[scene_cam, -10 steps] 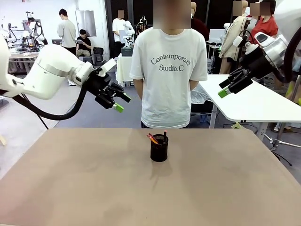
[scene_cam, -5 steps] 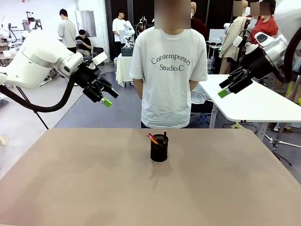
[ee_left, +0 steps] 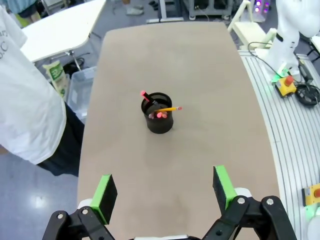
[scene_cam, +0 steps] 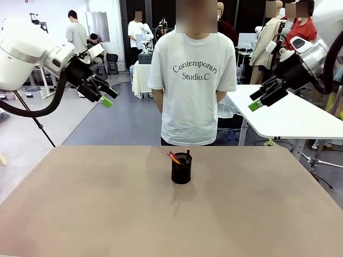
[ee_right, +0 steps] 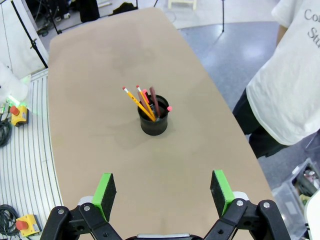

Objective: Place the pens into the pen holder.
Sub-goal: Pick up a writing instrument from the table and place it into the Pen holder.

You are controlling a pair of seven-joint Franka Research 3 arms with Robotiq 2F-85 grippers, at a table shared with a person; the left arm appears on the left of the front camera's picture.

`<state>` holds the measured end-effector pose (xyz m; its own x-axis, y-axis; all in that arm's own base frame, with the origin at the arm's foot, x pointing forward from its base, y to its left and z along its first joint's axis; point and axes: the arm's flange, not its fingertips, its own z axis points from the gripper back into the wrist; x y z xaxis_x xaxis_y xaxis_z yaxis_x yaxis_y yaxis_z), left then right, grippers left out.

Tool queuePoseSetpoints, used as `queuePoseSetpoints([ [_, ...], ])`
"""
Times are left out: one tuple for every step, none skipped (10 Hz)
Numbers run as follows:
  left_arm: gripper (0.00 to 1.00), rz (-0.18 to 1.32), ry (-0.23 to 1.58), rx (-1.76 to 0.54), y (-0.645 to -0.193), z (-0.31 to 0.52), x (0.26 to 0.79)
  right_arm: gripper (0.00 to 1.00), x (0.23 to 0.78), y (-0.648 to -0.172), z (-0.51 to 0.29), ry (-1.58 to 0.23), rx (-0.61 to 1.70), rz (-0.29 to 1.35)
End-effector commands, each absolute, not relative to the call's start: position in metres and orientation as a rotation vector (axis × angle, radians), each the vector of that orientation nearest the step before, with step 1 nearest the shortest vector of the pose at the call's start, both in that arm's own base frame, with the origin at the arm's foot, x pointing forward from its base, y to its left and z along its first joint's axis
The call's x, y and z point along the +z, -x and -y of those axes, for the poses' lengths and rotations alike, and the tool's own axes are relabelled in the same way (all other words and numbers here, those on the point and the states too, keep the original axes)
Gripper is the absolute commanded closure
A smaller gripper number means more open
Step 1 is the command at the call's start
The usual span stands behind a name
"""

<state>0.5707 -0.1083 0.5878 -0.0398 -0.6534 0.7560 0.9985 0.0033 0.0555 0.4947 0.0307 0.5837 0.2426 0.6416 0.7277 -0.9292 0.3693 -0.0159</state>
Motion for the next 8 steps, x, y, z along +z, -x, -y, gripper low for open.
queuePoseSetpoints([
  [0.00,0.651,0.587,-1.462,-0.574,0.108,0.595,0.00,0.584,-0.494,-0.033,-0.461,1.120,0.727],
  [0.00,0.640,0.562,-1.473,-0.575,0.105,0.600,0.00,0.584,-0.494,-0.033,-0.461,1.120,0.727],
  [0.00,0.618,0.536,-1.465,-0.573,0.104,0.602,0.00,0.584,-0.494,-0.033,-0.461,1.120,0.727],
  [0.00,0.614,0.522,-1.464,-0.574,0.103,0.604,0.00,0.584,-0.494,-0.033,-0.461,1.120,0.727],
  [0.00,0.625,0.515,-1.458,-0.570,0.100,0.609,0.00,0.584,-0.494,-0.033,-0.461,1.120,0.727],
  [0.00,0.655,0.504,-1.454,-0.565,0.098,0.610,0.00,0.584,-0.494,-0.033,-0.461,1.120,0.727],
  [0.00,0.679,0.495,-1.454,-0.565,0.095,0.610,0.00,0.584,-0.494,-0.033,-0.461,1.120,0.727],
  [0.00,0.688,0.461,-1.446,-0.566,0.095,0.609,0.00,0.584,-0.494,-0.033,-0.461,1.120,0.727],
])
